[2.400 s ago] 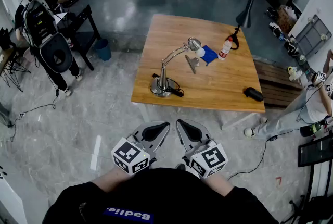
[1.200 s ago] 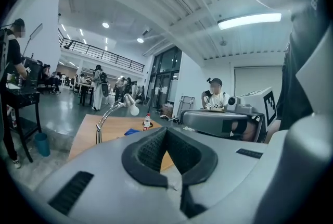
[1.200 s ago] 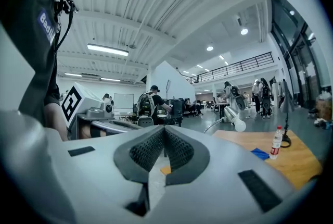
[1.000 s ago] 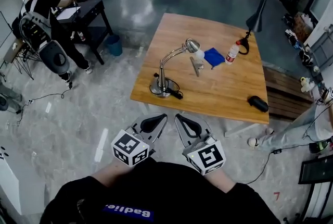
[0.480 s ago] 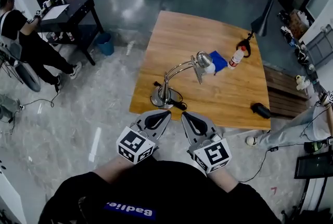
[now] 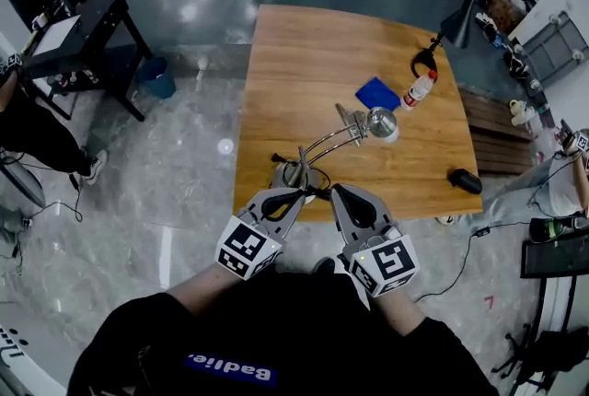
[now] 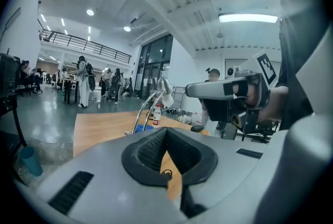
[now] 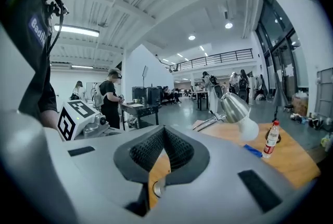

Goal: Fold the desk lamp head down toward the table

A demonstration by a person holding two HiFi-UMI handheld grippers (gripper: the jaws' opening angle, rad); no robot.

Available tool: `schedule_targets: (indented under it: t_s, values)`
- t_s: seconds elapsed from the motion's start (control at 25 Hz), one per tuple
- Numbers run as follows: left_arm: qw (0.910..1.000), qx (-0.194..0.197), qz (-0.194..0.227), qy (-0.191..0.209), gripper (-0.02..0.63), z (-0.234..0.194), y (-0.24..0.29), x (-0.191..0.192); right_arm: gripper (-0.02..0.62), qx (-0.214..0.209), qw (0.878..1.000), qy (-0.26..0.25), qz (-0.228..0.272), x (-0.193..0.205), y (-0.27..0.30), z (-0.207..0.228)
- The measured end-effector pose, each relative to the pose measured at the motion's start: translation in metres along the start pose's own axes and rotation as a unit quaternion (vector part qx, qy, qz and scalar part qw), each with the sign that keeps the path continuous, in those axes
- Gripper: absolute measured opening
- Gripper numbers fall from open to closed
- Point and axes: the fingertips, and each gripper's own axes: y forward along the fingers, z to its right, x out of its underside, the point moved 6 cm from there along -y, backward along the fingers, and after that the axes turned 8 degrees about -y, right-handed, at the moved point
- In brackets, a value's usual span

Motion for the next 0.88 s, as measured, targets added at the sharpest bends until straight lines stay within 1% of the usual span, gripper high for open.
schedule_targets:
  t_s: [0.08,0.2,0.32,0.4,0.52,0.64,0.72,0.8,0.88]
  values:
    - [0.9999,-0.005,-0.010,0.004,-0.003,-0.013,0.007,0.006,-0.003,0.006,1.000,0.006,-0.005,0.002,0.006,0.009]
    - [0.9991,-0.029,-0.030,0.006,-0.003,-0.034,0.020,0.019,-0.003,0.014,1.000,0.017,-0.010,0.006,0.014,0.025]
    - [0.9980,-0.047,-0.043,0.006,-0.003,-0.046,0.030,0.028,-0.003,0.007,0.999,0.026,-0.017,0.009,0.018,0.036]
    - [0.9969,-0.058,-0.050,0.019,-0.002,-0.052,0.038,0.034,-0.003,0.003,0.999,0.042,-0.028,0.015,0.020,0.044]
    - [0.9946,-0.074,-0.065,0.034,0.004,-0.064,0.051,0.044,0.002,-0.004,0.996,0.078,-0.049,0.029,0.024,0.057]
    - [0.9935,-0.079,-0.073,0.038,0.058,-0.074,0.058,0.052,0.017,-0.010,0.993,0.107,-0.053,0.034,0.028,0.065]
    - [0.9939,-0.077,-0.071,0.037,0.092,-0.077,0.060,0.054,0.050,-0.016,0.991,0.120,-0.052,0.033,0.031,0.067]
    - [0.9948,-0.066,-0.068,0.038,0.128,-0.077,0.065,0.055,0.075,-0.022,0.989,0.135,-0.050,0.033,0.032,0.069]
    - [0.9956,-0.050,-0.066,0.042,0.151,-0.076,0.071,0.056,0.086,-0.022,0.988,0.147,-0.046,0.032,0.034,0.071]
